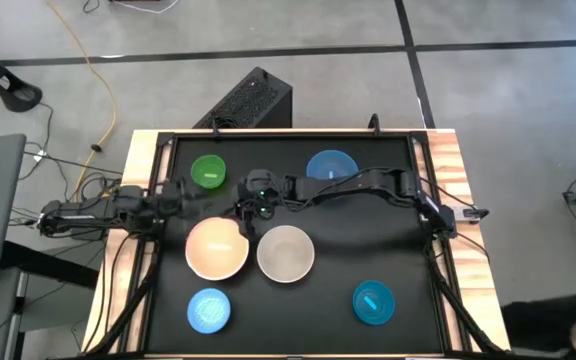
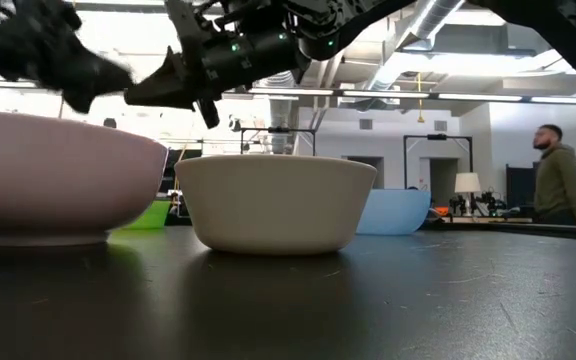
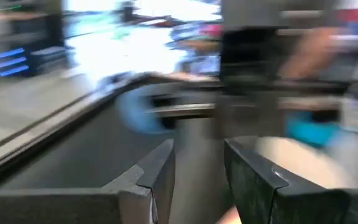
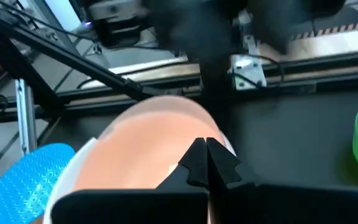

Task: Nest bowls inside each other
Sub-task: Stack the orange bowl on top of the white bowl

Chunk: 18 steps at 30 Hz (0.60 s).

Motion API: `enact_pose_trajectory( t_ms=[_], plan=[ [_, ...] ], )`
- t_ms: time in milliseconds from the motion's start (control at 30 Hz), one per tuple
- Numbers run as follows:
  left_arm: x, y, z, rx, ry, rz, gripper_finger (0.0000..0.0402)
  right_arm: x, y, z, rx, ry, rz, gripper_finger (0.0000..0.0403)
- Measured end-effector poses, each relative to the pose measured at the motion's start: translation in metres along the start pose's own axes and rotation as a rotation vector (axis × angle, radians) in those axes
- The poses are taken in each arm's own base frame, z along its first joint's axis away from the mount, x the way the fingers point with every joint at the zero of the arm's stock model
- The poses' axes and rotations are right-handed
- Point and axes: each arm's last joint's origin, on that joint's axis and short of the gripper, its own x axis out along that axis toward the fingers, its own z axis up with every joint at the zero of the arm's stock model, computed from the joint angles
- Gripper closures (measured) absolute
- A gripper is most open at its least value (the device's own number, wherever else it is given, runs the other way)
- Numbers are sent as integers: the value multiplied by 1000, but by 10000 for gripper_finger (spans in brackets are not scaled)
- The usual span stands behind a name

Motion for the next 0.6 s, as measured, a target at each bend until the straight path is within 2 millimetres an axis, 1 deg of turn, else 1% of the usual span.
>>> enact_pose_trajectory(
  t_ms=[67,133,233,400,467,600],
  plan=[
    [0,-3,0,16,6,-120,276,-1,1,2,-1,-4,3,399],
    [0,-5,-1,19,20,-165,276,-4,2,3,2,16,1,399],
    [0,-4,-3,2,45,-162,276,-14,4,7,-16,75,-13,398],
    [-1,-4,-10,-48,116,-154,276,-45,12,27,-44,156,-153,398],
    [-1,-3,-12,-62,138,-131,276,-53,15,33,-63,157,-194,397],
    [-1,-1,-16,-85,173,-69,276,-67,23,46,-78,136,-204,397]
  ],
)
